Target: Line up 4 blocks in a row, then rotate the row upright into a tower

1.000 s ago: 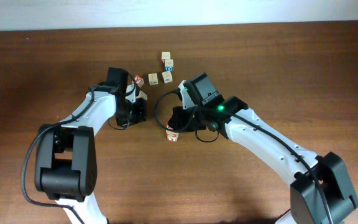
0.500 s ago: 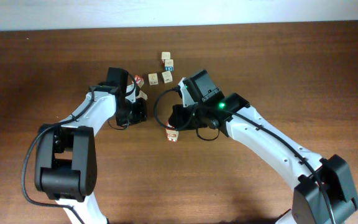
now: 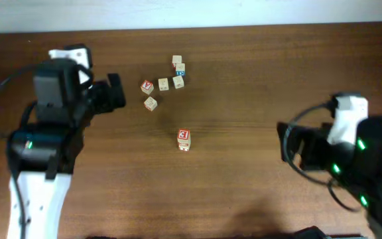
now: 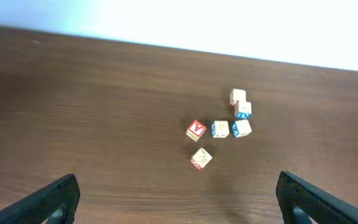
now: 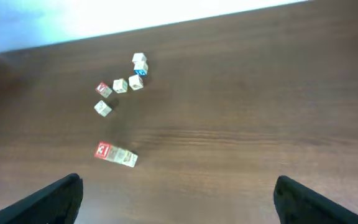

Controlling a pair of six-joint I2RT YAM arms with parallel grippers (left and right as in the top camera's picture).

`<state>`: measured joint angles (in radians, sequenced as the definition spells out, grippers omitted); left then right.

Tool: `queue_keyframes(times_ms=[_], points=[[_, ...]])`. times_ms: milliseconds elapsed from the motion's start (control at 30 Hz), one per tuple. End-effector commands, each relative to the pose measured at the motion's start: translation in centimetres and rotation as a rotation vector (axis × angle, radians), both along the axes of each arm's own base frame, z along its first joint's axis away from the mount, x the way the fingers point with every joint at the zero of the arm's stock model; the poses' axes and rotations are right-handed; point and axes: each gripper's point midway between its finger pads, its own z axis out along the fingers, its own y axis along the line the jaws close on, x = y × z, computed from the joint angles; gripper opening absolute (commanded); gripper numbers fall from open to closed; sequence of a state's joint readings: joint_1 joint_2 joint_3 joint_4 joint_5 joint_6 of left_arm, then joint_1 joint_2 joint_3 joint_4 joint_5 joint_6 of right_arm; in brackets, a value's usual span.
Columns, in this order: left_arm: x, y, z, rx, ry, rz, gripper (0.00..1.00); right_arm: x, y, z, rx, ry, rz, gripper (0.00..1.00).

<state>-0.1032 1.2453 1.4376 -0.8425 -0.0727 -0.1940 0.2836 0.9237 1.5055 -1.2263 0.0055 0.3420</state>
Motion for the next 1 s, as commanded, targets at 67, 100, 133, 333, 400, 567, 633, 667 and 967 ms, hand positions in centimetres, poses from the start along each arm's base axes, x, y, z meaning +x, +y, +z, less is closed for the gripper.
queue_keyframes(times_ms=[67,100,133,333,400,567,633,667,967], points=[[-2.7,1.5,4.1,0.033,-0.12,0.053,0.99,-4.3,-2.4,2.7,0.008,-0.138,-0.055,0.99],[-2.7,1.5,4.1,0.033,-0.12,0.053,0.99,-4.2,-2.4,2.6,0.008,-0.137,-0.055,0.99],[-2.7,1.5,4.1,0.033,-0.12,0.053,0.99,-4.2,-2.4,2.6,0.008,-0.137,-0.055,0.99],[-2.7,1.5,4.1,0.033,-0.12,0.053,0.99,-5.0,-3.7,1.7,-0.065,-0.135,-0.081,0.99],[-2.7,1.5,4.1,0.033,-0.12,0.053,0.99,-5.5,-6.2,-0.2,-0.104,-0.251,-0.199,0.98],[-2.7,1.5,4.1,0.033,-0.12,0.053,0.99,-2.1,-6.7,-5.3,-0.189,-0.572,-0.204,0.99],[-2.7,1.5,4.1,0.033,-0.12,0.053,0.99,0.3,-6.8,-7.8,-0.187,-0.679,-0.231,0.99],[-2.7,1.5,4.1,0.033,-0.12,0.053,0.99,1.0,-6.7,-9.7,-0.177,-0.723,-0.232,0.99],[-2.7,1.5,4.1,0.033,-0.12,0.053,0.99,2.6,-6.3,-20.3,-0.2,-0.602,-0.197,0.99]])
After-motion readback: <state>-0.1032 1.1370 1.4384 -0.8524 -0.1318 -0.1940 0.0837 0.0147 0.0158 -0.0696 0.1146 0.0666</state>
